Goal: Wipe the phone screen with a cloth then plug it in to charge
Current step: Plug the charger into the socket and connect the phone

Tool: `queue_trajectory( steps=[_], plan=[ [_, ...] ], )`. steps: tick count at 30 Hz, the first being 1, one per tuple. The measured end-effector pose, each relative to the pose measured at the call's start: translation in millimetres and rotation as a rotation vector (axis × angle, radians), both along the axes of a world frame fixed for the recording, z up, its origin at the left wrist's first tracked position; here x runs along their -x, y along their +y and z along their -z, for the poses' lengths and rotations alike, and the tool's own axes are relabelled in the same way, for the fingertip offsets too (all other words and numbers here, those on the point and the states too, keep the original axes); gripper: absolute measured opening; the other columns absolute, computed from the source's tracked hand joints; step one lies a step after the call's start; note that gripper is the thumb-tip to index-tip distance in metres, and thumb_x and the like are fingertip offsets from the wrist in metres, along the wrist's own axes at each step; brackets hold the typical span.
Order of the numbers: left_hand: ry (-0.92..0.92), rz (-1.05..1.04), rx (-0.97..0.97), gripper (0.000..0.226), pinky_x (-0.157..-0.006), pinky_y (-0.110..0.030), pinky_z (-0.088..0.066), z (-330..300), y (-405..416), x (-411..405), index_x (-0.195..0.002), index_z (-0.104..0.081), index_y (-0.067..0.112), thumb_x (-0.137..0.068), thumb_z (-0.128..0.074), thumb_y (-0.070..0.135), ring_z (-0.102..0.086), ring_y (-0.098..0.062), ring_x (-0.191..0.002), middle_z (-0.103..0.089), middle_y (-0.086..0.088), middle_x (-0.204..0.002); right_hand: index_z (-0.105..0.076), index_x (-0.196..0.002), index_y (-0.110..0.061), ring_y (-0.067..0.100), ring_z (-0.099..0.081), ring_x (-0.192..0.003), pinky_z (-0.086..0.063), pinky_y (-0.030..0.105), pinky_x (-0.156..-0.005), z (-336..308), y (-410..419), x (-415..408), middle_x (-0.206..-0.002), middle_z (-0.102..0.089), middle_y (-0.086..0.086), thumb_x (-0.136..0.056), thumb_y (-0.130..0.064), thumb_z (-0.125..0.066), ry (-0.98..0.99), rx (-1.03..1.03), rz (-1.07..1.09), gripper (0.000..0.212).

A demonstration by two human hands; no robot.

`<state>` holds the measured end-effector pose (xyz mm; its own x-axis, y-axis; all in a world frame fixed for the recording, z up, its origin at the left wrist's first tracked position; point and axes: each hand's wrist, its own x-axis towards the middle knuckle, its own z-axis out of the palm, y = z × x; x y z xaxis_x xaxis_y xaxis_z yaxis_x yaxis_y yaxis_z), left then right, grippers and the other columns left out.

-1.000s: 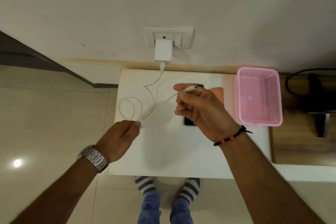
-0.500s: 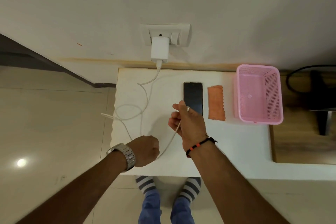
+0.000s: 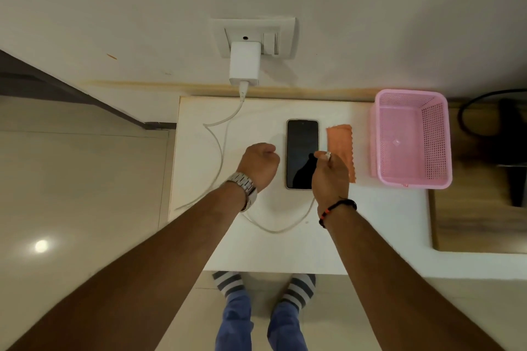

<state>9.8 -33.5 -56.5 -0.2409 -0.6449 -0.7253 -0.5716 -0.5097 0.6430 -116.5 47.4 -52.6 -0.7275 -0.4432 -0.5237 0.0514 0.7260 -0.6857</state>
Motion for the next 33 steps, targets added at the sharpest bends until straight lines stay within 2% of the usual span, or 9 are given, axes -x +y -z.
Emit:
queue_trajectory(
  steps=[3, 6, 9, 15, 19, 21, 24, 28, 33],
  plan=[
    [0.014, -0.006, -0.024, 0.022, -0.099, -0.041, -0.052, 1, 2, 15, -0.105, -0.070, 0.012, -0.094, -0.053, 0.004, -0.065, -0.029, -0.105, -0.067, -0.013, -0.114, -0.068, -0.122, -0.015, 0.018, -0.057, -0.094, -0.047, 0.031, -0.084, 5, -5, 3, -0.108, -0.063, 0.000, -0.105, -0.020, -0.035, -0.031, -0.024, -0.004, 0.037],
    [0.005, 0.000, -0.005, 0.024, -0.084, -0.045, -0.055, 2, 1, 22, -0.076, -0.055, 0.018, -0.091, -0.048, 0.001, -0.055, -0.023, -0.086, -0.055, -0.011, -0.090, -0.067, -0.123, -0.017, 0.015, -0.057, -0.094, -0.047, 0.030, -0.086, 6, -10, 4, -0.108, -0.063, -0.004, -0.102, -0.020, -0.037, -0.106, -0.013, 0.045, 0.037],
    [0.013, 0.006, -0.001, 0.018, -0.092, -0.062, -0.057, 3, 1, 24, -0.082, -0.067, 0.004, -0.093, -0.053, 0.006, -0.059, -0.025, -0.081, -0.060, -0.014, -0.086, -0.068, -0.120, -0.016, 0.014, -0.060, -0.089, -0.046, 0.028, -0.078, 5, -12, 4, -0.095, -0.063, -0.007, -0.102, -0.021, -0.041, -0.144, -0.007, 0.082, 0.033],
    [0.031, -0.067, -0.076, 0.025, -0.087, -0.051, -0.063, -4, -2, 21, -0.098, -0.073, 0.006, -0.095, -0.071, 0.031, -0.074, -0.035, -0.096, -0.076, -0.019, -0.104, -0.067, -0.119, -0.016, 0.013, -0.063, -0.092, -0.046, 0.015, -0.063, -13, -12, -2, -0.109, -0.068, -0.001, -0.103, -0.019, -0.043, -0.226, 0.033, 0.080, 0.029],
    [0.025, -0.059, -0.071, 0.034, -0.087, -0.049, -0.063, -13, -4, 11, -0.113, -0.068, 0.009, -0.098, -0.065, 0.039, -0.074, -0.033, -0.097, -0.075, -0.015, -0.107, -0.069, -0.120, -0.017, 0.016, -0.064, -0.103, -0.055, 0.023, -0.075, -36, -11, -11, -0.113, -0.069, -0.001, -0.103, -0.021, -0.046, -0.309, 0.105, 0.043, 0.028],
    [0.069, -0.165, -0.098, 0.035, -0.082, -0.049, -0.065, -20, -6, 1, -0.115, -0.067, 0.010, -0.098, -0.064, 0.041, -0.076, -0.032, -0.094, -0.076, -0.014, -0.107, -0.070, -0.120, -0.017, 0.012, -0.060, -0.091, -0.052, 0.021, -0.076, -49, -7, -14, -0.099, -0.064, -0.004, -0.103, -0.023, -0.047, -0.190, 0.120, 0.023, 0.029],
    [0.180, -0.441, -0.210, 0.030, -0.059, -0.032, -0.062, -32, -9, -12, -0.110, -0.069, 0.010, -0.096, -0.068, 0.037, -0.078, -0.027, -0.081, -0.078, -0.013, -0.101, -0.075, -0.105, -0.014, 0.005, -0.061, -0.066, -0.057, 0.020, -0.063, -74, 7, -22, -0.077, -0.067, -0.006, -0.097, -0.025, -0.064, -0.181, 0.205, 0.079, 0.018],
    [0.301, -0.701, -0.311, 0.026, -0.051, -0.028, -0.057, -51, -12, -21, -0.107, -0.068, 0.004, -0.096, -0.071, 0.027, -0.072, -0.028, -0.076, -0.076, -0.017, -0.097, -0.078, -0.095, -0.020, 0.008, -0.071, -0.064, -0.056, 0.016, -0.056, -102, 25, -45, -0.074, -0.076, -0.002, -0.083, -0.020, -0.081, -0.308, 0.244, 0.059, 0.013],
    [0.328, -0.766, -0.302, 0.022, -0.050, -0.027, -0.057, -61, -8, -24, -0.106, -0.067, 0.006, -0.096, -0.071, 0.025, -0.072, -0.027, -0.076, -0.075, -0.017, -0.099, -0.080, -0.098, -0.019, 0.009, -0.071, -0.062, -0.058, 0.018, -0.058, -114, 25, -60, -0.078, -0.079, -0.005, -0.087, -0.018, -0.076, -0.401, 0.205, -0.017, 0.012]
  ],
)
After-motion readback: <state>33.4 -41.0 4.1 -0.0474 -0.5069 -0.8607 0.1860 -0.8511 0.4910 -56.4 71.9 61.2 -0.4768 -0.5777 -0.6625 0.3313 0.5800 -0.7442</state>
